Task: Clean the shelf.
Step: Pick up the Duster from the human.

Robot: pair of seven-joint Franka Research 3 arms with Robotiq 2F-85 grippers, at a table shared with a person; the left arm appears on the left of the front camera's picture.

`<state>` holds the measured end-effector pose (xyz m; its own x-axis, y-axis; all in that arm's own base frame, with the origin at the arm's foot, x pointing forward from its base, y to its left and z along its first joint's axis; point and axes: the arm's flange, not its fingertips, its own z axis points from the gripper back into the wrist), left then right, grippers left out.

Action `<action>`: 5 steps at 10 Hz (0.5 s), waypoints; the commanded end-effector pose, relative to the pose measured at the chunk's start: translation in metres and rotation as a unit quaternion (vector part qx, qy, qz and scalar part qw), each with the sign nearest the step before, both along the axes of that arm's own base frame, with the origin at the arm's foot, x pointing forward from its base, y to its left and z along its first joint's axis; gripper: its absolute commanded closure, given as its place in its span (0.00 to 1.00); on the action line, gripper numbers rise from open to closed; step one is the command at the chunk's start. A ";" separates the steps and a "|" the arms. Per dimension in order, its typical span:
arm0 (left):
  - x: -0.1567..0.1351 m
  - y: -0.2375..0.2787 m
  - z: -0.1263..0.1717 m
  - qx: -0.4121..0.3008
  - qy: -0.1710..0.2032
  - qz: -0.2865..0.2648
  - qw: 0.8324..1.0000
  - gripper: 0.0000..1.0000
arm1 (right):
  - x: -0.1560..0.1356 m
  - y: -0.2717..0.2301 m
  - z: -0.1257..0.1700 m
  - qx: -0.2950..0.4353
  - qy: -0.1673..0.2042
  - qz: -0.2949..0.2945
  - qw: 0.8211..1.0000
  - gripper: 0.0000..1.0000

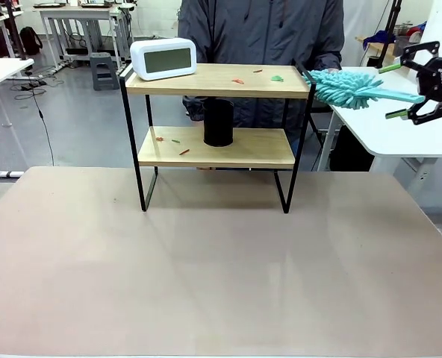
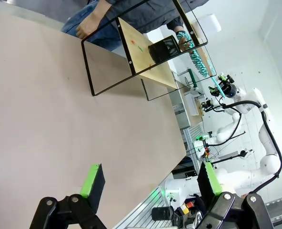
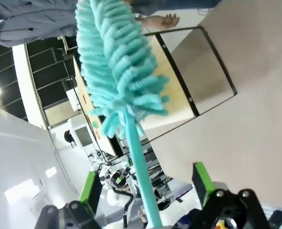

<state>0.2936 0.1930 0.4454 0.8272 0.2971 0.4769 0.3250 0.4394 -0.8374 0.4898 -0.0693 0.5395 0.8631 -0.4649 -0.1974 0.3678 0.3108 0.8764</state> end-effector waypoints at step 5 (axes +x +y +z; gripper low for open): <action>0.001 0.000 0.002 -0.004 -0.015 0.000 1.000 0.00 | 0.005 0.002 -0.006 0.022 -0.018 0.006 1.000 0.59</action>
